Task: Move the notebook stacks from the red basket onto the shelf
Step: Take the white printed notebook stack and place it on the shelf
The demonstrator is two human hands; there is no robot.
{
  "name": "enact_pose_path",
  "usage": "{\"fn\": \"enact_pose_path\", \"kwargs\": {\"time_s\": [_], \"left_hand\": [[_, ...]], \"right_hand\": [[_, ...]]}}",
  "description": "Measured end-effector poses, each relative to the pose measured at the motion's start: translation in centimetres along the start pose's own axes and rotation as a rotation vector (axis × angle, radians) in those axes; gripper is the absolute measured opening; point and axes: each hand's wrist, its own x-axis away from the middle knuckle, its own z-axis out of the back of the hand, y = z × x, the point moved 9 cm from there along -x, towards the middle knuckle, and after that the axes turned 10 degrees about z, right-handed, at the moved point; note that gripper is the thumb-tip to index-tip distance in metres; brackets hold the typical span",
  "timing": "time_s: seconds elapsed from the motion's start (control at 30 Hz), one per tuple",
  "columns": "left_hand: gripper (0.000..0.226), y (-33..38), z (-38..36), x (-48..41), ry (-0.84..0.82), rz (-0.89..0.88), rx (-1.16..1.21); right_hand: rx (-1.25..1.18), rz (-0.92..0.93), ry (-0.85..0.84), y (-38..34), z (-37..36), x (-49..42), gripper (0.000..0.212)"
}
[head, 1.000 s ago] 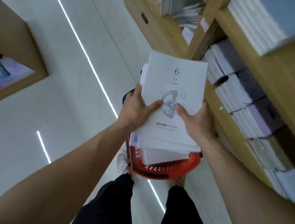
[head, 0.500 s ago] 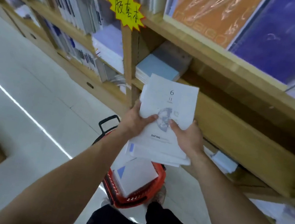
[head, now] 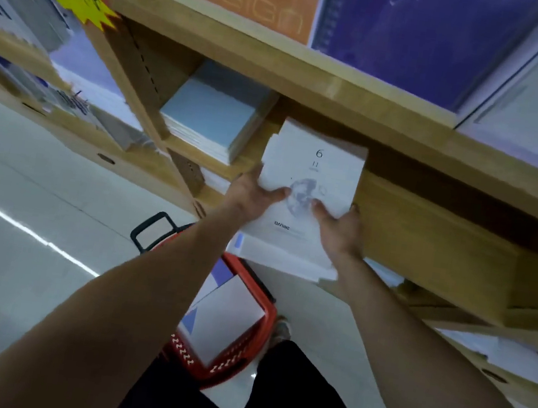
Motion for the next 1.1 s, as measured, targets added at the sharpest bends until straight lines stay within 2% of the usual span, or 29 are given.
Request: {"fn": "enact_pose_path", "kwargs": {"time_s": [0.07, 0.17, 0.3, 0.43, 0.57, 0.73, 0.9, 1.1], "left_hand": [[0.084, 0.4, -0.5, -2.4, 0.007, -0.018, -0.027], [0.071, 1.2, -1.2, -5.7, -0.008, -0.053, -0.026], [0.082, 1.8, -2.1, -9.1, -0.024, -0.1, -0.067], [0.086, 2.0, -2.8, -10.8, -0.069, -0.126, -0.18], [0.095, 1.3, -2.3, -11.1, -0.064, -0.16, -0.272], [0.061, -1.8, -2.7, -8.7, -0.109, -0.227, -0.088], [0.053, -1.5, -3.4, -9.6, -0.026, -0.214, 0.021], [0.047, 1.9, -3.9, -12.6, -0.049, -0.234, 0.073]], "right_hand": [[-0.002, -0.007, 0.006, 0.6, -1.1, -2.3, 0.061], [0.013, 0.011, 0.036, 0.7, -2.2, -5.4, 0.058], [0.033, 0.019, 0.062, 0.8, -3.0, -8.0, 0.044], [0.066, 0.038, 0.135, 1.2, -3.3, -9.6, 0.047], [0.077, 0.012, 0.121, 2.0, -3.3, -9.4, 0.048], [0.159, 0.05, 0.118, 2.7, -3.9, -4.6, 0.046], [0.047, 0.077, 0.232, 2.8, -4.8, -4.2, 0.041], [-0.061, 0.13, 0.226, 2.4, -4.5, -9.5, 0.055]]}}
